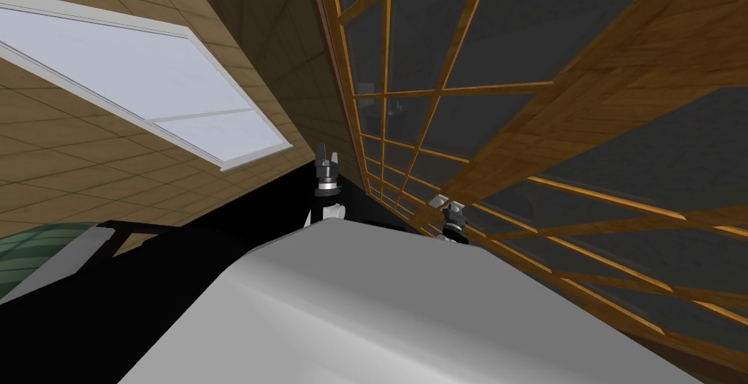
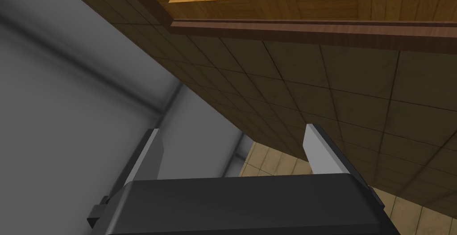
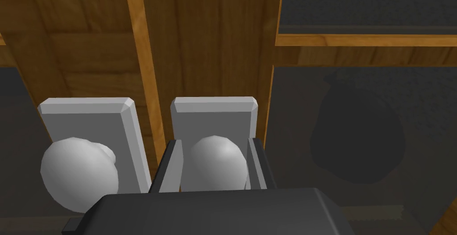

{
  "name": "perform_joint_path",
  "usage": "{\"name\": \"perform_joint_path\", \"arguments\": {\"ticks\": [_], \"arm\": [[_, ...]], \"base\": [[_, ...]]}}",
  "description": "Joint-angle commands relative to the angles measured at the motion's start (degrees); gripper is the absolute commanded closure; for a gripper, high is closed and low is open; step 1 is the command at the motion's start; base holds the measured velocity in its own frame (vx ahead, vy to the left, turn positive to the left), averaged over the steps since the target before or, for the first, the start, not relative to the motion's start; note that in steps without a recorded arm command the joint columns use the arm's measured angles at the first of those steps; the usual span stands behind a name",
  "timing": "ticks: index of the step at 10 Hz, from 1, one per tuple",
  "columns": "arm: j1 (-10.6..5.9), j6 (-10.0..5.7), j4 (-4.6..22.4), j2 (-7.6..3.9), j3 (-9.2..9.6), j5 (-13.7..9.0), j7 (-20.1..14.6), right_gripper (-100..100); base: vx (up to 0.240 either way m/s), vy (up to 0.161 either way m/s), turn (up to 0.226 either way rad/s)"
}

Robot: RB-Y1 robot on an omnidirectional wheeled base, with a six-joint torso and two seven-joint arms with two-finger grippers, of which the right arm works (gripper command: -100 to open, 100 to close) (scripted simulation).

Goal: Pull the door open

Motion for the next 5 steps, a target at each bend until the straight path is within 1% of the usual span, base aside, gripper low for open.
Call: {"name": "perform_joint_path", "arguments": {"ticks": [1,3,4,5], "arm": [[-0.12,0.02,0.0,-0.12,-0.08,0.0,0.0,100],[-0.12,0.02,0.0,-0.12,-0.08,0.0,0.0,100],[1.18,-0.03,0.6,-0.26,-0.18,-0.3,0.0,100],[1.56,-0.04,0.8,-0.35,-0.24,-0.4,0.0,100]], "base": [[0.0,0.0,0.0],[0.0,0.0,0.0],[-0.079,0.018,-0.036],[-0.137,0.026,-0.053]]}}
